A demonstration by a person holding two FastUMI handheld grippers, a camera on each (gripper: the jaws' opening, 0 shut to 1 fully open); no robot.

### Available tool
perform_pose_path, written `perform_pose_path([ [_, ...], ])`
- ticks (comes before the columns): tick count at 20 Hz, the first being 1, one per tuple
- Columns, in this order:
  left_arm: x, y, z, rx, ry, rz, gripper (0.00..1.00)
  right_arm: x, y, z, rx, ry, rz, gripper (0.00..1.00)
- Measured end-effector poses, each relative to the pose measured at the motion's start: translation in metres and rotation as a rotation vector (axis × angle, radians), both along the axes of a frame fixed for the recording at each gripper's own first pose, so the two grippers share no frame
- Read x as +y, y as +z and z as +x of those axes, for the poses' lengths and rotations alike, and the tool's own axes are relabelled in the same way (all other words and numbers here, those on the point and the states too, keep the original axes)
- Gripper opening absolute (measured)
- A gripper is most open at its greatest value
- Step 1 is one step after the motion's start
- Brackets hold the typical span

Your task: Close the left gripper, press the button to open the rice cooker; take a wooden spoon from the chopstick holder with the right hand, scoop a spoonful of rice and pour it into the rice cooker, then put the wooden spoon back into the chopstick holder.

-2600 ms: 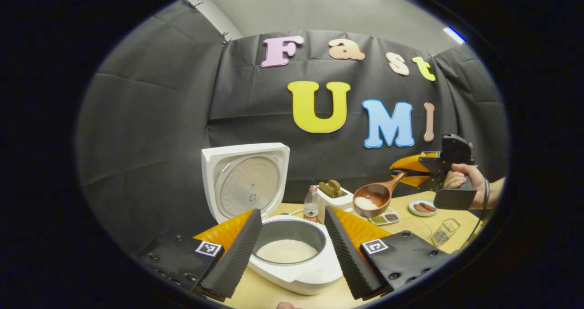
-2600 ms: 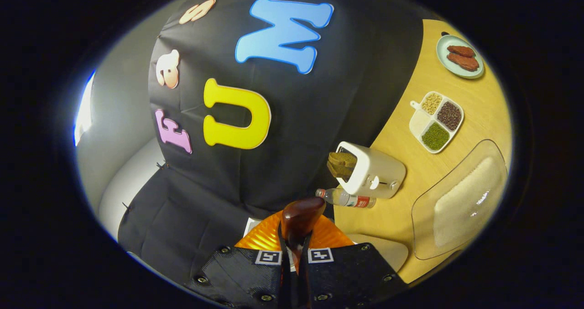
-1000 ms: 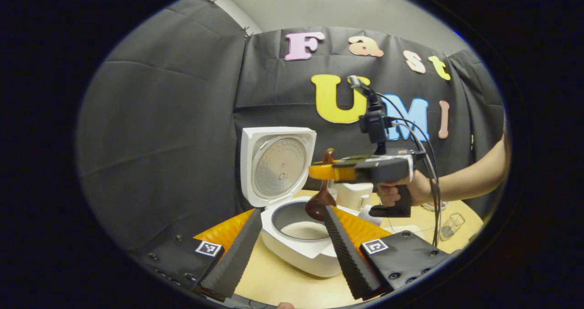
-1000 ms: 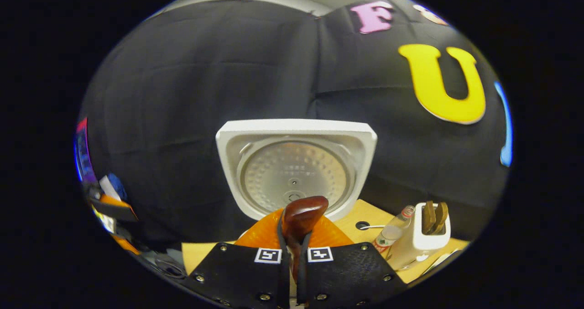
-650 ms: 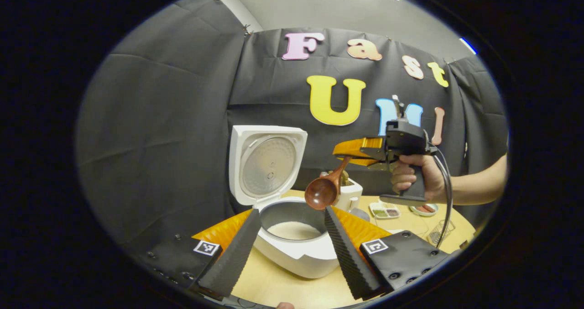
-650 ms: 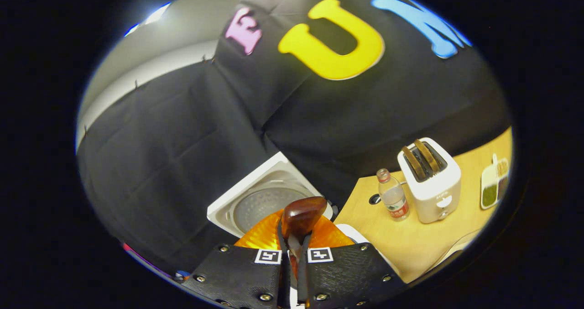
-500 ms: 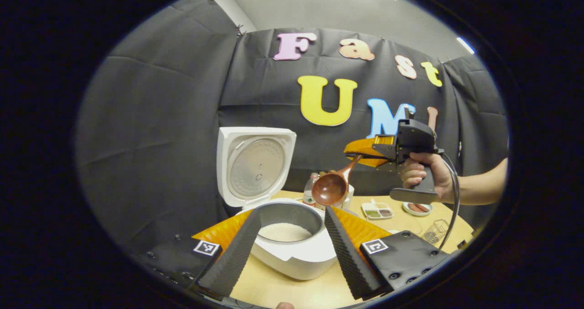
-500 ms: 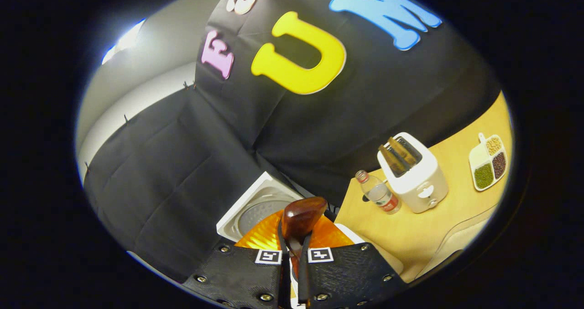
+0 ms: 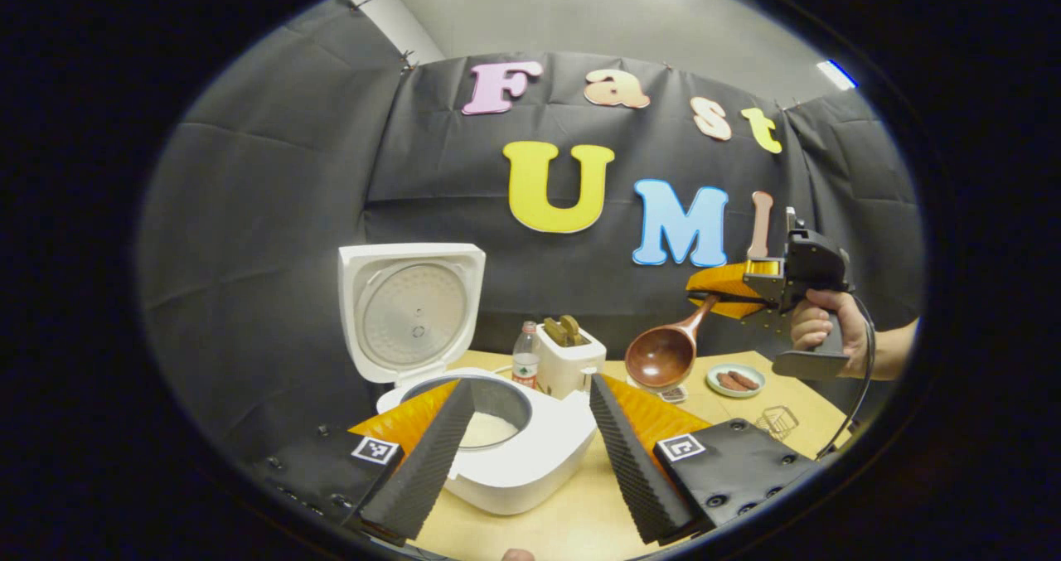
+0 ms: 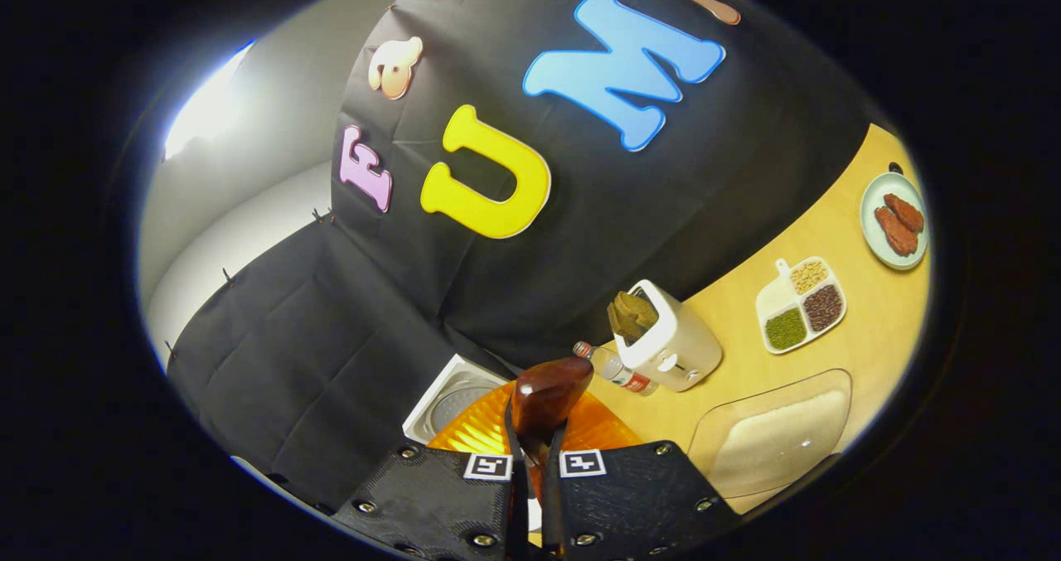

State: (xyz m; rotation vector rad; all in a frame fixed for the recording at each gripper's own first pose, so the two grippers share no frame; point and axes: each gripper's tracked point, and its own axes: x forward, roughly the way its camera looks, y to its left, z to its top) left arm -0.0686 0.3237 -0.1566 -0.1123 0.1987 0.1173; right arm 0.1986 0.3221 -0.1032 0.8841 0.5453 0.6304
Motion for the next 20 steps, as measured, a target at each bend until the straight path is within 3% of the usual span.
perform_pose_path([
  [12,-0.108,0.023,0.037,-0.019,-0.119,0.004,0.97,-0.179,-0.02,-0.01,0.013,-0.189,-0.127,0.06],
  [20,-0.157,0.028,0.05,0.002,-0.16,0.018,0.98,-0.271,-0.062,-0.018,0.011,-0.301,-0.381,0.07],
])
